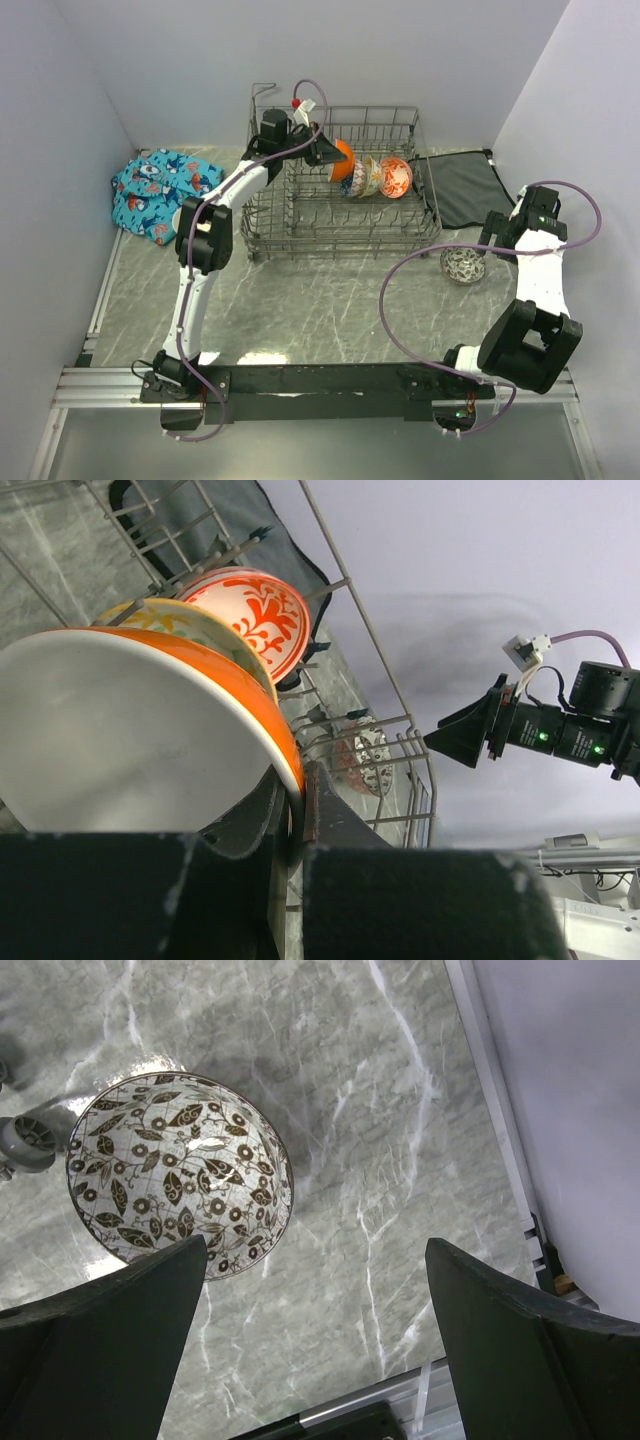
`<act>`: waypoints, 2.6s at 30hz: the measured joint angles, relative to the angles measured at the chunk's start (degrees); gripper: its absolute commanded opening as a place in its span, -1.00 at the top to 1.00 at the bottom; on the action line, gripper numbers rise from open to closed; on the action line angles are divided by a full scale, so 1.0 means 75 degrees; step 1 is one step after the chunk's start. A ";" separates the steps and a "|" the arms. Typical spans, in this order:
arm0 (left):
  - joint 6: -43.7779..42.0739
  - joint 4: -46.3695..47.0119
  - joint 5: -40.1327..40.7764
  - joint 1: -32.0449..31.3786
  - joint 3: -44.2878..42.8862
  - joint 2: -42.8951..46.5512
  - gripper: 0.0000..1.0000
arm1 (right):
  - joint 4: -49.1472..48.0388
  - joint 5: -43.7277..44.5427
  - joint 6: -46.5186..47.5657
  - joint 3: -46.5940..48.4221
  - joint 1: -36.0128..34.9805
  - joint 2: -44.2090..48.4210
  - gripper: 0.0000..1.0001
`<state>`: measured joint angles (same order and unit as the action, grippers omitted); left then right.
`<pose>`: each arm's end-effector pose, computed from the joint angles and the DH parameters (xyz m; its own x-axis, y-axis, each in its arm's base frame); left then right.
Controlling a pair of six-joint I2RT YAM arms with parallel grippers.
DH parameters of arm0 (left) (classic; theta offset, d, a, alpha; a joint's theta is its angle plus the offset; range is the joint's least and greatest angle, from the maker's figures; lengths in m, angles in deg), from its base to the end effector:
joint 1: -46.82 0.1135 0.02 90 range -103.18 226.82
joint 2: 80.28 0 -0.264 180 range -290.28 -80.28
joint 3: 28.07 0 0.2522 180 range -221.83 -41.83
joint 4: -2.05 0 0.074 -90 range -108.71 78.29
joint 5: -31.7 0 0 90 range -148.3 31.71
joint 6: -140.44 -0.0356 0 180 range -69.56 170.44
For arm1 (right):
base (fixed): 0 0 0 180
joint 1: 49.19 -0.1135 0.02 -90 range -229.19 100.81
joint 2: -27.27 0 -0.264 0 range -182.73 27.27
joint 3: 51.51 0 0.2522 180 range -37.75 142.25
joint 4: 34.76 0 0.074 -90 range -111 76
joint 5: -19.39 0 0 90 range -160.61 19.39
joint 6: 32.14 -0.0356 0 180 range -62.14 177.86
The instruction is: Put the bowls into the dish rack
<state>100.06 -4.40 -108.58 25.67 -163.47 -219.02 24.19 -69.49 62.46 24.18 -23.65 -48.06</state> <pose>0.5176 -0.2296 0.2565 -0.8169 -0.2059 -0.5388 0.4866 0.2557 -0.8354 0.2365 -0.1138 0.2769 -0.8029 0.2948 -0.5181 0.3771 0.9243 -0.0584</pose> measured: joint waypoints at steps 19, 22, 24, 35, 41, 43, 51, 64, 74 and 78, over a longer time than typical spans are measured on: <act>0.0361 0.1020 -0.0003 0.0000 0.0726 0.0233 0.98 | -0.0006 0.0067 0.0114 0.0000 0.0000 -0.0003 -0.95; 0.0653 0.1891 -0.0192 0.0041 0.1297 0.0201 0.97 | -0.0006 0.0119 0.0140 0.0000 0.0000 -0.0006 -0.95; 0.0836 0.2014 -0.0338 0.0087 0.1568 0.0087 0.96 | -0.0003 0.0140 0.0154 0.0003 0.0000 -0.0029 -0.95; 0.1139 0.1932 -0.0516 0.0184 0.1632 0.0009 0.73 | -0.0012 0.0201 0.0201 0.0108 0.0003 -0.0134 -0.95; 0.0434 0.0595 -0.0236 0.0178 0.1052 -0.0256 0.71 | -0.0015 0.0201 0.0201 0.0108 0.0003 -0.0163 -0.95; 0.0099 -0.0015 -0.0085 0.0157 0.0644 -0.0326 0.68 | -0.0017 0.0201 0.0201 0.0125 0.0003 -0.0213 -0.95; -0.0909 -0.0854 0.0924 0.0055 0.0143 -0.0353 0.27 | -0.0085 0.0195 0.0201 0.0143 0.0003 -0.0312 -0.95; -0.2492 -0.1953 0.2002 -0.0009 -0.0621 -0.0338 0.03 | -0.0096 0.0067 0.0169 0.0291 0.0003 -0.0577 -0.95; -0.3579 -0.2498 0.2900 0.0058 -0.0833 0.0061 -0.09 | -0.0128 -0.0079 0.0137 0.0399 0.0003 -0.0545 -0.95; -0.3768 -0.2567 0.3005 0.0055 -0.0903 0.0221 -0.11 | -0.0131 -0.0096 0.0134 0.0396 0.0003 -0.0376 -0.96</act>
<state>71.80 -23.65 -86.04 26.09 -170.25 -217.36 23.21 -70.21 63.46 27.16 -23.62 -50.88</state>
